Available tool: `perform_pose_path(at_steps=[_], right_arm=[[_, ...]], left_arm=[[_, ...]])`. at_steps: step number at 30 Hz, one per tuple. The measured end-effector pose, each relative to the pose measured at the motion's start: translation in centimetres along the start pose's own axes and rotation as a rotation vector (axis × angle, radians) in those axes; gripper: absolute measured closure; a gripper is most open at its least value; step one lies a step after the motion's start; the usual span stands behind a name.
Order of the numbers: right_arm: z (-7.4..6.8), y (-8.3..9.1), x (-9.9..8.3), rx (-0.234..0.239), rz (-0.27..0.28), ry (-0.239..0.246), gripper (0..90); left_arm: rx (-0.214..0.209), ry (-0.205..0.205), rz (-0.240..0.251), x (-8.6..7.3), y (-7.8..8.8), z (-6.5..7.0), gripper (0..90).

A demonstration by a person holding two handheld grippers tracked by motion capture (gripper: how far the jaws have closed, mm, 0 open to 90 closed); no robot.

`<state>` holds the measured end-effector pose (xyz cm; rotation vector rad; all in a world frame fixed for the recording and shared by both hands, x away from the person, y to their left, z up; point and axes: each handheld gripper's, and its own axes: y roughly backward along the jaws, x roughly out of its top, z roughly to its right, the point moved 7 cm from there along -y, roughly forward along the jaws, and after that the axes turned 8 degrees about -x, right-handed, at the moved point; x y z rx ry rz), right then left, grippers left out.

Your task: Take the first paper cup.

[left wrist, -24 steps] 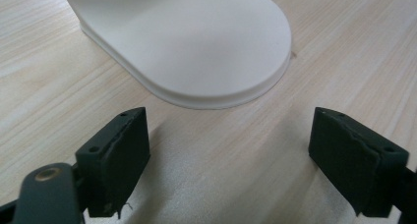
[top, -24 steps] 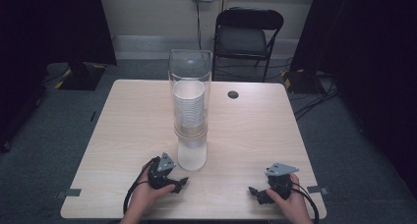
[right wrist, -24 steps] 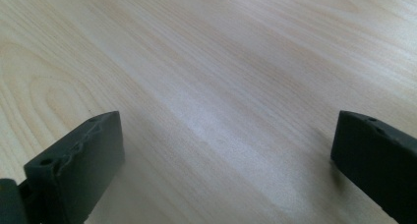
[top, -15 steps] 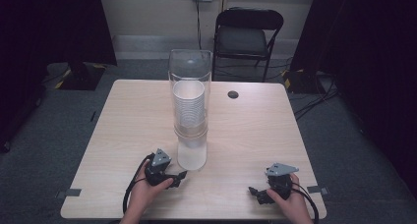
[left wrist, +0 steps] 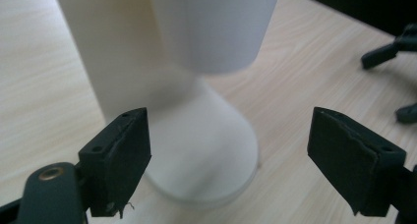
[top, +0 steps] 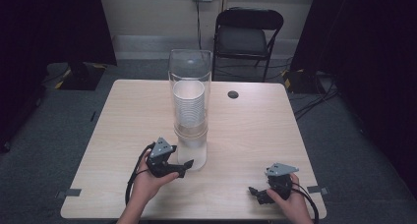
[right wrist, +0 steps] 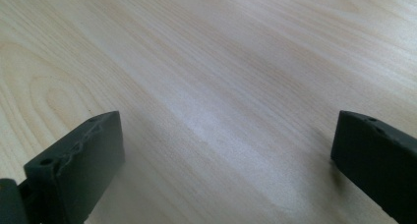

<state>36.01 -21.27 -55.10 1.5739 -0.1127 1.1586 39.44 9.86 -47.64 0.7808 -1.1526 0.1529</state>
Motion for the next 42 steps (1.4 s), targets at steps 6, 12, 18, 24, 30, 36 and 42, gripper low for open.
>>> perform_pose_path(at_steps=[6, 12, 18, 24, 30, 36, 42], right_arm=[[0.0, 0.0, 0.0, 0.000, -0.001, -0.001, 0.0], [0.0, 0.0, 0.0, 0.000, 0.000, 0.000, 0.0], [0.0, 0.0, 0.0, 0.000, 0.000, 0.000, 0.0], [0.0, 0.0, 0.0, 0.000, 0.000, -0.001, 0.0], [0.0, 0.0, 0.0, 0.000, -0.001, -0.002, 0.0], [0.0, 0.0, 0.0, 0.000, -0.001, -0.001, 0.0], [0.0, 0.0, 0.0, 0.000, -0.002, -0.002, 0.0]], left_arm=[[0.016, -0.012, 0.049, 2.2, -0.4, 0.0, 16.2], [0.024, 0.019, 0.100, 3.2, -1.3, -0.4, 18.6], [0.028, 0.027, 0.138, 3.8, -2.1, -0.6, 19.4], [0.049, 0.021, 0.150, 4.0, -2.4, -0.9, 23.5], [0.072, 0.004, 0.171, 4.2, -3.3, -1.2, 28.1], [0.086, -0.037, 0.140, 3.7, -3.3, -1.5, 32.6], [0.084, 0.003, 0.097, 3.0, -3.4, -1.5, 35.4]])
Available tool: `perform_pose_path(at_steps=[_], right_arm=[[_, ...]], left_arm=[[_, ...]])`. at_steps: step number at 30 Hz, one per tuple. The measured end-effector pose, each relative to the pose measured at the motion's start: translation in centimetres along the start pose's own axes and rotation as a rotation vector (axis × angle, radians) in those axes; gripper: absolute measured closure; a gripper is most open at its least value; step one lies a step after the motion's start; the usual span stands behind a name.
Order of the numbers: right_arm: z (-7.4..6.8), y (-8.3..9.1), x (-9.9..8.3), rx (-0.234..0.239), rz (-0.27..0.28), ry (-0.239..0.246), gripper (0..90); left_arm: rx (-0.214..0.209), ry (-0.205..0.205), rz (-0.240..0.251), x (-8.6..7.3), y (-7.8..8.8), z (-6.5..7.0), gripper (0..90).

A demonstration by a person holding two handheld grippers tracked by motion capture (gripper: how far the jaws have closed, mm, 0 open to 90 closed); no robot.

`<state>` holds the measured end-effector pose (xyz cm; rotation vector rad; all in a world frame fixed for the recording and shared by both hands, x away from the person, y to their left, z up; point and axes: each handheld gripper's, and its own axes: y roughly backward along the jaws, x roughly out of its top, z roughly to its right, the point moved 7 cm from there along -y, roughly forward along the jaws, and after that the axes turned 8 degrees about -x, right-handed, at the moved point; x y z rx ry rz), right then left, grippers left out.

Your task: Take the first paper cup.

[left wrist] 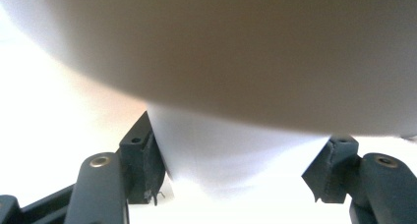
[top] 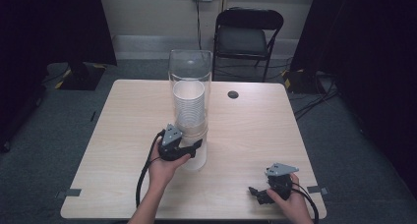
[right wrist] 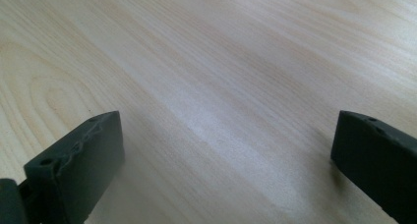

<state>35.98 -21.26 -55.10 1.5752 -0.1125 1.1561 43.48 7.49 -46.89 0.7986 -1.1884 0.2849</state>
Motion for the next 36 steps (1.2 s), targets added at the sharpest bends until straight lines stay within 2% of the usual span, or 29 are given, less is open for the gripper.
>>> perform_pose_path(at_steps=[1, 2, 3, 4, 5, 6, 9, 12, 14, 16, 23, 31, 36], right_arm=[[0.0, 0.0, 0.0, -0.001, 0.002, 0.001, 0.0], [0.0, 0.0, 0.0, 0.000, 0.002, 0.001, 0.0], [0.0, 0.0, 0.0, -0.001, 0.002, 0.002, 0.0], [0.0, 0.0, 0.0, -0.001, 0.002, 0.002, 0.0], [0.0, 0.0, 0.0, 0.000, 0.001, 0.002, 0.0], [0.0, 0.0, 0.0, 0.001, 0.001, 0.002, 0.0], [0.0, 0.0, 0.0, 0.002, 0.002, 0.004, 0.0], [0.0, 0.0, 0.0, 0.002, 0.002, 0.004, 0.0], [0.0, 0.0, 0.0, 0.003, 0.002, 0.005, 0.0], [0.0, 0.0, 0.0, 0.003, 0.002, 0.004, 0.0], [0.0, 0.0, 0.0, 0.003, 0.002, 0.005, 0.0], [0.0, 0.0, 0.0, 0.003, 0.002, 0.005, 0.0], [0.0, 0.0, 0.0, 0.003, 0.002, 0.005, 0.0]], left_arm=[[0.024, -0.025, -0.121, -1.5, -0.1, -0.2, 36.9], [0.038, -0.037, -0.304, -3.8, -0.4, -0.5, 36.7], [0.030, -0.008, -0.258, -5.2, -0.7, -0.6, 36.1], [0.014, 0.060, -0.185, -5.6, -0.4, -0.6, 36.3], [0.016, 0.057, -0.159, -5.9, -0.2, -0.6, 36.2], [0.018, 0.019, -0.162, -6.0, 0.0, -0.5, 35.9], [0.001, 0.007, -0.098, -5.0, 1.0, -0.2, 35.1], [-0.006, 0.004, -0.120, -5.0, 1.5, -0.7, 34.4], [-0.020, 0.018, -0.113, -5.6, 1.8, -0.9, 33.9], [-0.022, 0.014, -0.130, -6.4, 2.0, -1.0, 33.4], [0.046, 0.008, -0.131, -7.2, 3.4, -3.2, 32.4], [0.077, 0.008, -0.167, -8.2, 4.8, -4.8, 32.0], [0.097, 0.024, -0.147, -8.7, 5.4, -5.8, 31.8]])
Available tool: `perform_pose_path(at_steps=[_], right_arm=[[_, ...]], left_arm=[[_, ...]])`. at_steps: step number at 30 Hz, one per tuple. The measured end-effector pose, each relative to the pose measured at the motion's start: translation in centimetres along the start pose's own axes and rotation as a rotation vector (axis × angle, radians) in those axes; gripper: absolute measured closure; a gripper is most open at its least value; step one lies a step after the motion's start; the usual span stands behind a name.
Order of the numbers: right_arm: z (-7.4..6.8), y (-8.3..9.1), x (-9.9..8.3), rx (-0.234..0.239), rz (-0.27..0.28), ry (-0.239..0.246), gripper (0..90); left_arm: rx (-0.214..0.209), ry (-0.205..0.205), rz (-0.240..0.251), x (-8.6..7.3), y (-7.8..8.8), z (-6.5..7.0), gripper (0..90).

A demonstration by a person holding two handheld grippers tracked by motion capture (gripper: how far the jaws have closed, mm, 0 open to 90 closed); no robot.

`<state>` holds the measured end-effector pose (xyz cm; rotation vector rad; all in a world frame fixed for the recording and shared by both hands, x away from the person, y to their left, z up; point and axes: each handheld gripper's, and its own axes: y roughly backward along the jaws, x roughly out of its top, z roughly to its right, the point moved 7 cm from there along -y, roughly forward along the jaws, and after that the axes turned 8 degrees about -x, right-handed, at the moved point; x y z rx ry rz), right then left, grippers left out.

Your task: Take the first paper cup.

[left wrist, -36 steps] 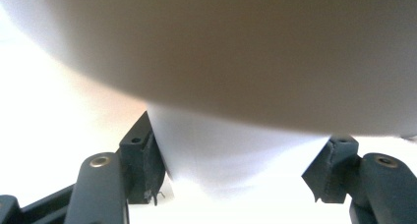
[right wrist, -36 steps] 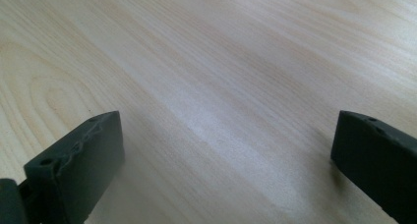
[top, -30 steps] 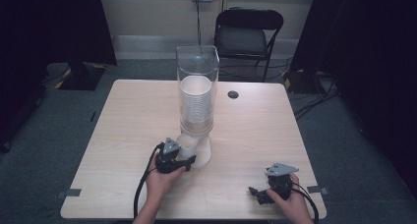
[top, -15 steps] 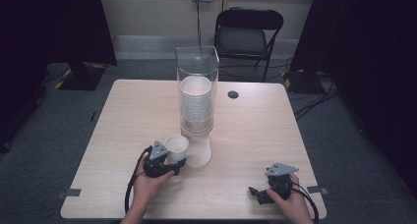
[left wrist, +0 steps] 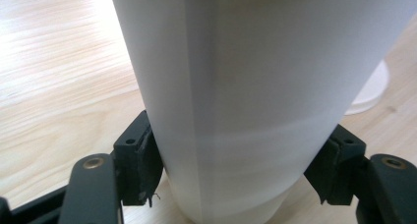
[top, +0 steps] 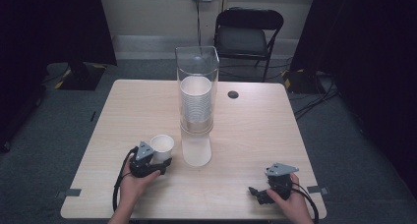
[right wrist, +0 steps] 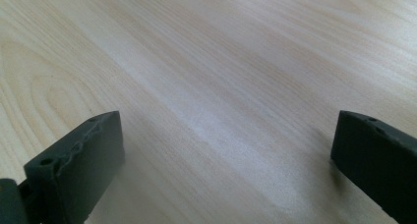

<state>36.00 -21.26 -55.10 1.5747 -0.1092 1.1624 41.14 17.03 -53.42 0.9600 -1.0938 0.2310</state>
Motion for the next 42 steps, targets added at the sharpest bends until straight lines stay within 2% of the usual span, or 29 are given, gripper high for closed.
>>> perform_pose_path(at_steps=[5, 7, 12, 19, 21, 23, 24, 27, 30, 34, 36, 38, 39, 40, 41, 42], right_arm=[[0.0, 0.0, 0.0, 0.000, 0.000, 0.000, 0.0], [0.0, 0.0, 0.0, 0.001, 0.000, -0.001, 0.0], [0.0, 0.0, 0.0, 0.000, 0.000, 0.000, 0.0], [0.0, 0.0, 0.0, 0.000, 0.000, 0.000, 0.0], [0.0, 0.0, 0.0, 0.000, 0.000, 0.000, 0.0], [0.0, 0.0, 0.0, 0.000, 0.000, 0.000, 0.0], [0.0, 0.0, 0.0, 0.000, 0.000, 0.000, 0.0], [0.0, 0.0, 0.0, 0.000, 0.000, 0.000, 0.0], [-0.1, 0.0, 0.0, -0.009, -0.002, -0.008, 0.0], [-0.6, 0.2, 0.0, -0.020, -0.001, -0.022, 0.6], [-1.0, 0.3, 0.1, -0.023, 0.011, -0.033, 5.6], [-1.8, 0.3, 0.5, -0.005, 0.039, -0.047, 14.1], [-2.1, 0.3, 0.6, 0.005, 0.044, -0.055, 13.0], [-2.5, 0.3, 0.8, 0.015, 0.045, -0.063, 13.4], [-2.9, 0.2, 1.1, 0.019, 0.045, -0.053, 13.5], [-3.5, 0.2, 1.4, 0.012, 0.046, -0.017, 13.7]], left_arm=[[0.011, 0.009, -0.011, -0.5, 0.3, -0.7, 31.5], [0.011, 0.005, -0.012, -0.5, 0.3, -0.7, 31.5], [0.016, 0.006, -0.054, -0.9, 0.3, -0.7, 31.3], [0.006, 0.023, -0.062, -1.1, 0.5, -0.9, 31.0], [0.006, 0.041, -0.099, -1.5, 0.6, -1.0, 30.3], [0.005, 0.041, -0.110, -1.7, 0.7, -1.1, 25.6], [0.007, 0.036, -0.114, -1.8, 0.8, -1.1, 23.3], [0.014, -0.013, -0.142, -2.1, 1.0, -1.1, 21.0], [0.012, -0.019, -0.153, -2.4, 1.3, -1.1, 15.3], [0.000, -0.024, -0.156, -2.8, 1.9, -1.1, 15.1], [-0.013, -0.033, -0.156, -2.9, 2.0, -0.9, 15.0], [-0.024, -0.044, -0.161, -3.1, 2.2, -0.9, 14.8], [-0.027, -0.038, -0.157, -3.1, 2.2, -0.8, 14.8], [-0.031, -0.053, -0.165, -3.2, 2.4, -0.8, 14.9], [-0.034, -0.053, -0.163, -3.2, 2.5, -0.7, 14.8], [-0.035, -0.057, -0.164, -3.3, 2.5, -0.7, 14.9]])
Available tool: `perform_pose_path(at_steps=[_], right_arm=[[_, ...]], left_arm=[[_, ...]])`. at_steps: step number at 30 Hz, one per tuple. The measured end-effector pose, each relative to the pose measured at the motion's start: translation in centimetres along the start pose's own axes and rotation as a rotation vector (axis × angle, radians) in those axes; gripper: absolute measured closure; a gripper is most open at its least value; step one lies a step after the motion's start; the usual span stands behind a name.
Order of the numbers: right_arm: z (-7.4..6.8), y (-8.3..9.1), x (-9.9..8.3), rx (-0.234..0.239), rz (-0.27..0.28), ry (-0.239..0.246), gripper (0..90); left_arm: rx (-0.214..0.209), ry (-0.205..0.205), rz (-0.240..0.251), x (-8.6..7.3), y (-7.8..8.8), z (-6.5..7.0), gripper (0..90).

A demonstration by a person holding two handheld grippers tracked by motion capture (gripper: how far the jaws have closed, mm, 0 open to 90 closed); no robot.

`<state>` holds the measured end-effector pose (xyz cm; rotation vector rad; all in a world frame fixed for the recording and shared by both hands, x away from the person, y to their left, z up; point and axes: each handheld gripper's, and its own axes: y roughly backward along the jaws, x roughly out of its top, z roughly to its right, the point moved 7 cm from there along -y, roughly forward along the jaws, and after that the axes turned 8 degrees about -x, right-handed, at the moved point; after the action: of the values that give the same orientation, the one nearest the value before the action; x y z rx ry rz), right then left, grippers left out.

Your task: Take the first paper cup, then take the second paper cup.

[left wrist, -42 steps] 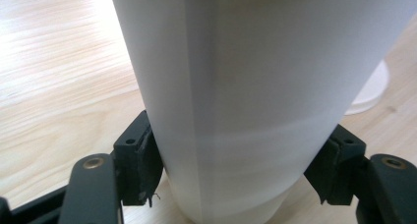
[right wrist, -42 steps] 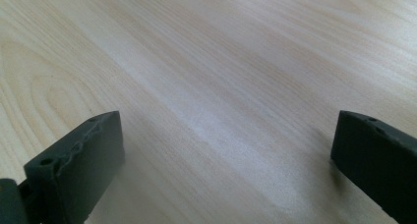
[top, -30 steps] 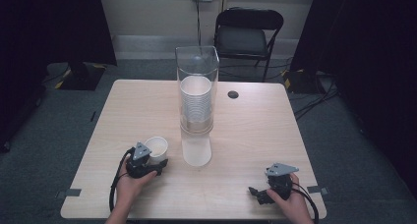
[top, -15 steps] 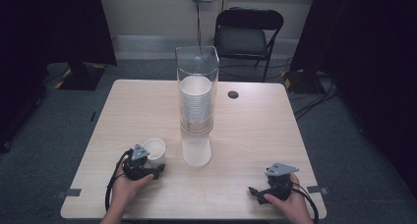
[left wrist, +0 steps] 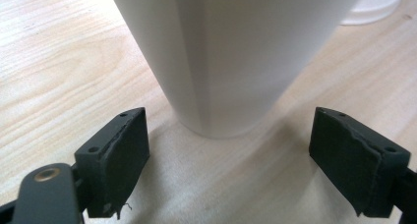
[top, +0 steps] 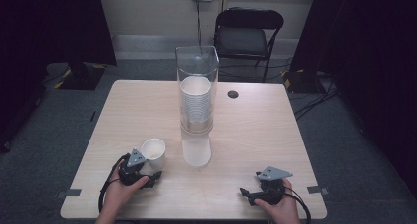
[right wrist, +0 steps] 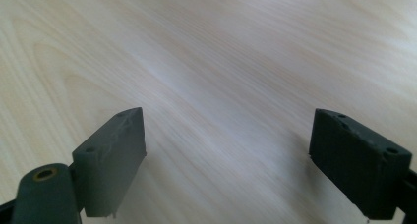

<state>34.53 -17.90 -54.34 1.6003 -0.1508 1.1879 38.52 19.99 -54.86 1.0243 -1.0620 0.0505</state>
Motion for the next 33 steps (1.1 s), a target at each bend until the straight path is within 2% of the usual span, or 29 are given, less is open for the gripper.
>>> perform_pose_path(at_steps=[2, 5, 6, 8, 11, 17, 30, 33], right_arm=[[-0.9, -0.1, 0.7, 0.008, 0.015, 0.025, 13.8], [-2.8, -0.4, 2.1, 0.076, 0.031, -0.008, 14.0], [-3.3, -0.5, 2.6, 0.085, 0.034, -0.007, 14.2], [-4.1, -0.8, 3.7, 0.081, 0.048, 0.017, 14.1], [-5.2, -1.3, 5.5, 0.094, 0.060, 0.026, 14.1], [-6.1, -2.6, 8.3, 0.085, 0.080, 0.033, 14.1], [-7.4, -4.5, 12.6, 0.071, 0.125, 0.043, 13.9], [-7.9, -4.9, 13.4, 0.080, 0.131, 0.038, 13.9]], left_arm=[[-0.006, -0.001, 0.000, -0.1, 0.0, 0.1, 14.8], [-0.008, -0.005, 0.003, -0.1, 0.0, 0.1, 14.9], [-0.008, -0.004, 0.002, -0.1, 0.0, 0.1, 14.9], [-0.009, -0.004, 0.002, -0.1, 0.0, 0.1, 14.8], [-0.010, -0.004, 0.002, -0.1, 0.1, 0.1, 14.8], [-0.010, -0.005, 0.003, -0.1, 0.0, 0.1, 14.8], [-0.013, -0.001, 0.004, -0.1, 0.0, 0.2, 14.8], [-0.013, 0.001, 0.005, -0.1, 0.0, 0.2, 14.8]])
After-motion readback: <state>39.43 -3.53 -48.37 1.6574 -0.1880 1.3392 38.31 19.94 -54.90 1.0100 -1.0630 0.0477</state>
